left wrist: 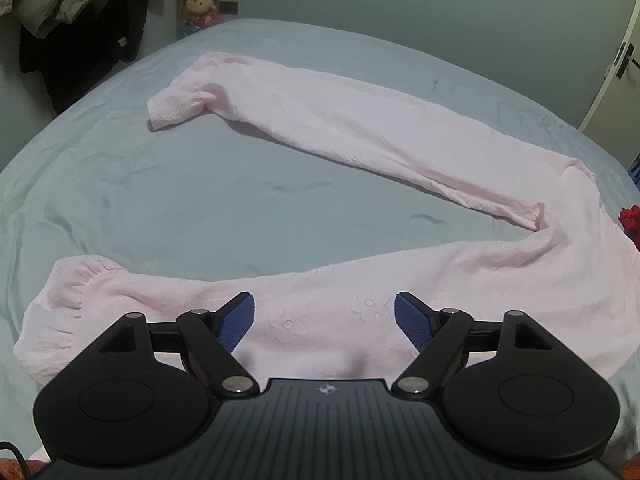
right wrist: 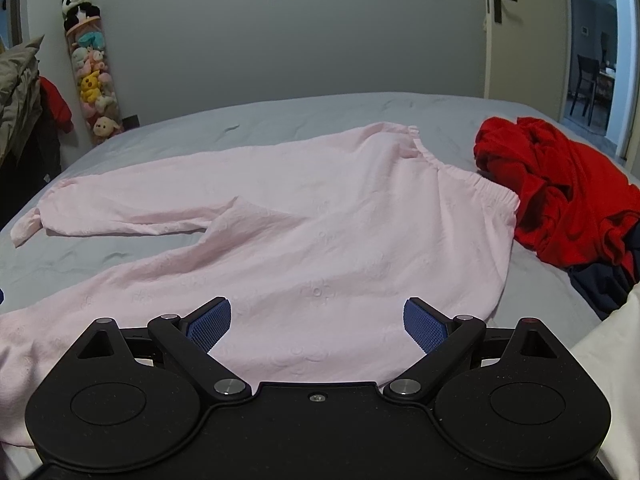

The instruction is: Fold clothes

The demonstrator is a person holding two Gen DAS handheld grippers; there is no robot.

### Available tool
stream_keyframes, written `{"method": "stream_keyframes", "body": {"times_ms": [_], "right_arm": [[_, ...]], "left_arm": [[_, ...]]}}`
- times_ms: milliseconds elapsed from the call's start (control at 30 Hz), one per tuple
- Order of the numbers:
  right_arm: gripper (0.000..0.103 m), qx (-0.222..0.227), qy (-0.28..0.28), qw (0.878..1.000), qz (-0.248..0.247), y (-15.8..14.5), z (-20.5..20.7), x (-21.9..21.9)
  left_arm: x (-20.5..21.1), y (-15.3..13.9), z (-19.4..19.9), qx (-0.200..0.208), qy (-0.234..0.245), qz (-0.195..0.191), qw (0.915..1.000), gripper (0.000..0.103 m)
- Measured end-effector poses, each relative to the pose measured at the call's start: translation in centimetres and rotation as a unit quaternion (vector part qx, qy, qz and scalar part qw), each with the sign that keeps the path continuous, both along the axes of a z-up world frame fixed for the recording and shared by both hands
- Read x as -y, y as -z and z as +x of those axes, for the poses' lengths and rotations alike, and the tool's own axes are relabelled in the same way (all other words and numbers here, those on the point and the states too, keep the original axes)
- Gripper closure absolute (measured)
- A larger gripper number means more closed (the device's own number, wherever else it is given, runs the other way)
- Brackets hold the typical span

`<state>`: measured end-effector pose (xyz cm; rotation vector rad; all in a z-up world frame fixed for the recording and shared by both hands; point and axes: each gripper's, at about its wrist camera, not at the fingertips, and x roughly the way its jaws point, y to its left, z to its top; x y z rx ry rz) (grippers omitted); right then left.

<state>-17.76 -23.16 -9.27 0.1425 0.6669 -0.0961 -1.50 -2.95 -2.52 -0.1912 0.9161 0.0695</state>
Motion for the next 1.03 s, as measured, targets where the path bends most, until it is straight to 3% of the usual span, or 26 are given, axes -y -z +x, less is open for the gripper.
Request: {"method": "stream_keyframes", "body": {"times_ms": [1033], "right_arm": [[0.010, -0.014, 0.003, 1.000, 0.011, 0.32, 0.43, 0.10]], "left_arm": [[0.71, 0.15, 0.15, -0.004, 0.011, 0.005, 0.9999, 0.022]]}}
